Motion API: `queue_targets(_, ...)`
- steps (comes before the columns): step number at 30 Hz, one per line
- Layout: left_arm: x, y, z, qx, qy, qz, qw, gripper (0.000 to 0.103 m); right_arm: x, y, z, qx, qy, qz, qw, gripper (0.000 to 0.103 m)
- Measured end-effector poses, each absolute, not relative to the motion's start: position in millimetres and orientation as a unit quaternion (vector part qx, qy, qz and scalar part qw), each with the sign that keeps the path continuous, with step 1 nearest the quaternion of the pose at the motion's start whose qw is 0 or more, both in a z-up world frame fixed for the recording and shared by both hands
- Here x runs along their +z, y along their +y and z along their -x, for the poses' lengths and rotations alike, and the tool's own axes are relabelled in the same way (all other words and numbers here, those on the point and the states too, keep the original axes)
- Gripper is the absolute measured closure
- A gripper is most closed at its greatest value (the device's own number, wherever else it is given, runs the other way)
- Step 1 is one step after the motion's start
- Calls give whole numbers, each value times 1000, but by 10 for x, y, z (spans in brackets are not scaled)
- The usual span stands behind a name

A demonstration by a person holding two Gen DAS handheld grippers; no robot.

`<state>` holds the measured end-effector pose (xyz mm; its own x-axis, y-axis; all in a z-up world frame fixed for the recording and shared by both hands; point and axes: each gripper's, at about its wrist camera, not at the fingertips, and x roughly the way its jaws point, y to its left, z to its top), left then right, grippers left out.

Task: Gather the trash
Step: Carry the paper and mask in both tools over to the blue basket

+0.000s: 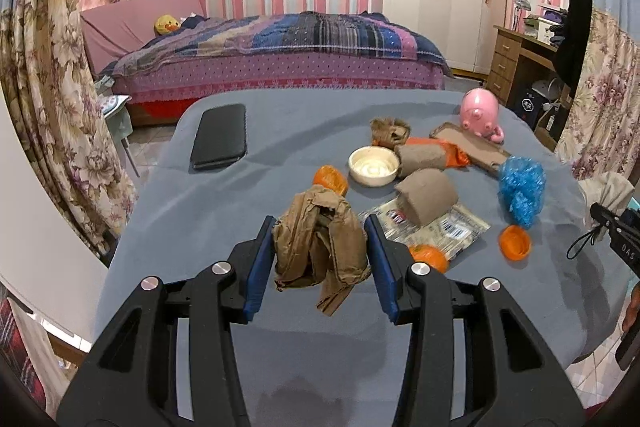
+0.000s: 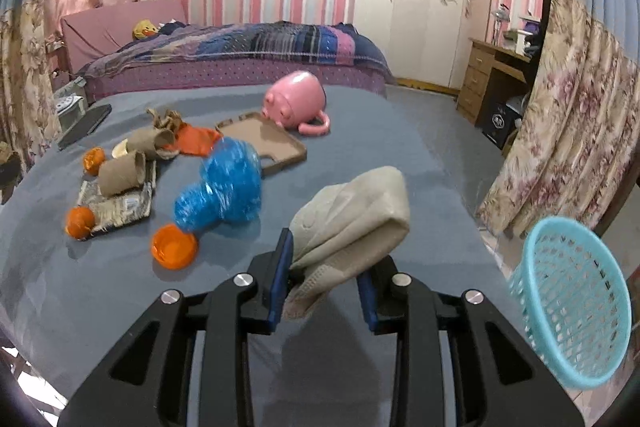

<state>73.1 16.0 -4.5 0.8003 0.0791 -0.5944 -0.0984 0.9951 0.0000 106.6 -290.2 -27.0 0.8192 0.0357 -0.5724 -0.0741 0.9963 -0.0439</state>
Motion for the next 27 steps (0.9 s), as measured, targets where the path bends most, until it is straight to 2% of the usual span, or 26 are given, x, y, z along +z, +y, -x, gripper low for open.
queue_targets(12,258,-615,-989,-6,291,-11,957,59,196,-3566,-907,-1,256,45,966,72)
queue_targets(17,339,-1230,-1174,-59,286,-22,956,59,282,-4049,-819,-48,250,80,964,72)
queue_targets(27,96,-2700,-1347,-219,302,-39,927,58,71,-5277,-502,-144,281,32,948,72)
